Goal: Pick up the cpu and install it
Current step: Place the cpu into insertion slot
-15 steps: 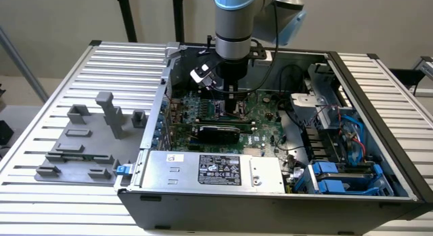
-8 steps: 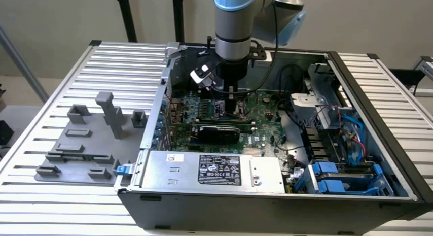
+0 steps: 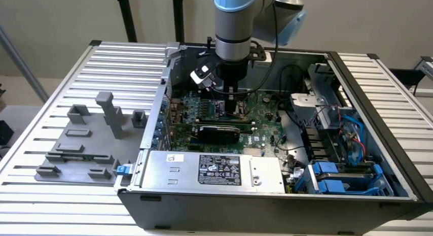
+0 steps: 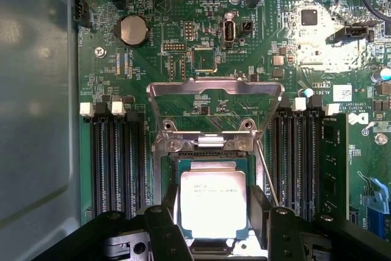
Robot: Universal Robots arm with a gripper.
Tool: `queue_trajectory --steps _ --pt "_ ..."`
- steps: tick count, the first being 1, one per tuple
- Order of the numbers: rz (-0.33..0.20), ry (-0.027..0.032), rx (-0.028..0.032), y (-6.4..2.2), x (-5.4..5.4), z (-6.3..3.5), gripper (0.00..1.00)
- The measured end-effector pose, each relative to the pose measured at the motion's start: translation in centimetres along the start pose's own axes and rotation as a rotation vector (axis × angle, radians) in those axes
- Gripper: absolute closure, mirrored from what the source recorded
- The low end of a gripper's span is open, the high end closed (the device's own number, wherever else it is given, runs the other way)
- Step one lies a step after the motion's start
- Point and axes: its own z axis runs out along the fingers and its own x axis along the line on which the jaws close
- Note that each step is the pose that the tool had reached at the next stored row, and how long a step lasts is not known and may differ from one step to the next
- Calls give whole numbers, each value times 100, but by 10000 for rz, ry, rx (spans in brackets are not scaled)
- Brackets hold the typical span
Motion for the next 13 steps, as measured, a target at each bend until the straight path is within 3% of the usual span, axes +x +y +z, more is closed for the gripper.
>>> queue_trajectory --steps 9,13 --pt "0 -4 -45 -2 14 27 45" --pt "0 -46 -53 -3 16 37 45"
